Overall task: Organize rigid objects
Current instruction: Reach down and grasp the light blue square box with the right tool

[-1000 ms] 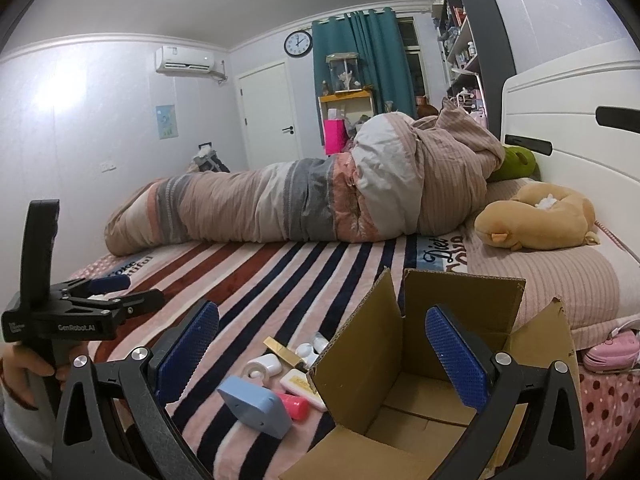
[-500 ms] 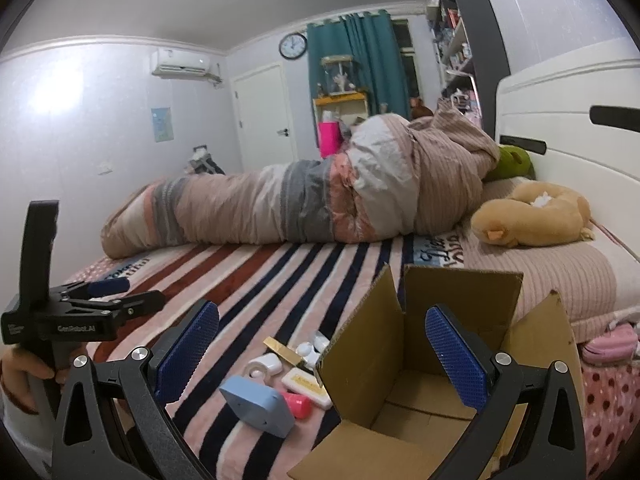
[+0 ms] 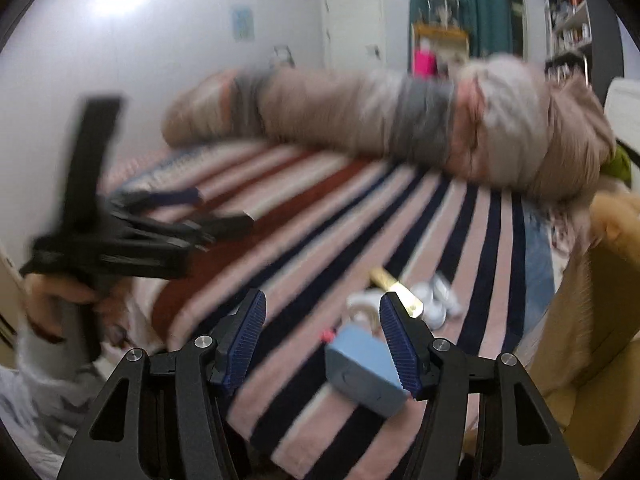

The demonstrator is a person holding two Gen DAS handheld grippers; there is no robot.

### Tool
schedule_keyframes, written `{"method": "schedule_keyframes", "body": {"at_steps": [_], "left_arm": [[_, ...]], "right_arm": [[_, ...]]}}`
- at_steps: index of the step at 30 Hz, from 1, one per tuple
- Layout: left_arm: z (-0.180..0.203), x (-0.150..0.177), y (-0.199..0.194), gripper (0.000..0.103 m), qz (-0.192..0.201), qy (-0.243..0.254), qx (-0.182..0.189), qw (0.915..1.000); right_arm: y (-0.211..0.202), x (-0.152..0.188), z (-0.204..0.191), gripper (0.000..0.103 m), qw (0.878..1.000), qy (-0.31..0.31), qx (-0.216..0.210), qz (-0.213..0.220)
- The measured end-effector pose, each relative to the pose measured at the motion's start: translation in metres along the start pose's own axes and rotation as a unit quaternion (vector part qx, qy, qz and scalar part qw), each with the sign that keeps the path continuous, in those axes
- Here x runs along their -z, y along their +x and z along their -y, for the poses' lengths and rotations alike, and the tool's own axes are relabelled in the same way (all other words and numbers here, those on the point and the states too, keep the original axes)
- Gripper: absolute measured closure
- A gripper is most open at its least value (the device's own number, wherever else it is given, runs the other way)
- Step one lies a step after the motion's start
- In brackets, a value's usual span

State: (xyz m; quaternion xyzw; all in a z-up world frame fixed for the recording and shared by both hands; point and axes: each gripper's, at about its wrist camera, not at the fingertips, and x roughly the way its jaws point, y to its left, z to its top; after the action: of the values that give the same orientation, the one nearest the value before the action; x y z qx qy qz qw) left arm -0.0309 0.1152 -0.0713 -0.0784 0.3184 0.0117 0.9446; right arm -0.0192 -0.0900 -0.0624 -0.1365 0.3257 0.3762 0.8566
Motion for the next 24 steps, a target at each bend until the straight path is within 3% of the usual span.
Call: {"method": "schedule_keyframes", "body": {"at_steps": [6, 10, 13, 16, 21, 24], "left_arm": [[-0.005, 0.014, 0.006, 0.001, -0.007, -0.012, 0.033, 0.9994], [-0.006, 0.02, 0.009, 0.001, -0.009, -0.013, 0.039, 0.9991], [-0.004, 0.021, 0.01, 0.0, -0.011, -0.016, 0.044, 0.9988], [-0.002, 0.024, 0.009, 0.0, -0.012, -0.017, 0.046, 0.9987], [-0.004, 0.027, 0.008, 0.0, -0.017, -0.023, 0.039, 0.9988], [-0.006, 0.029, 0.008, 0.001, -0.02, -0.028, 0.036, 0.9988]], "right_arm": [[0.045, 0.006, 0.019, 0.047, 0.996, -0.008, 0.058, -0.066], [0.04, 0.015, 0.015, 0.047, 0.994, -0.021, 0.024, -0.102], [0.038, 0.029, 0.003, 0.058, 0.99, -0.033, -0.008, -0.137], [0.045, 0.048, -0.009, 0.058, 0.986, -0.046, -0.017, -0.161], [0.055, 0.064, -0.024, 0.054, 0.988, -0.087, 0.026, -0.121], [0.065, 0.063, -0.019, 0.042, 0.99, -0.078, 0.041, -0.106]]}}
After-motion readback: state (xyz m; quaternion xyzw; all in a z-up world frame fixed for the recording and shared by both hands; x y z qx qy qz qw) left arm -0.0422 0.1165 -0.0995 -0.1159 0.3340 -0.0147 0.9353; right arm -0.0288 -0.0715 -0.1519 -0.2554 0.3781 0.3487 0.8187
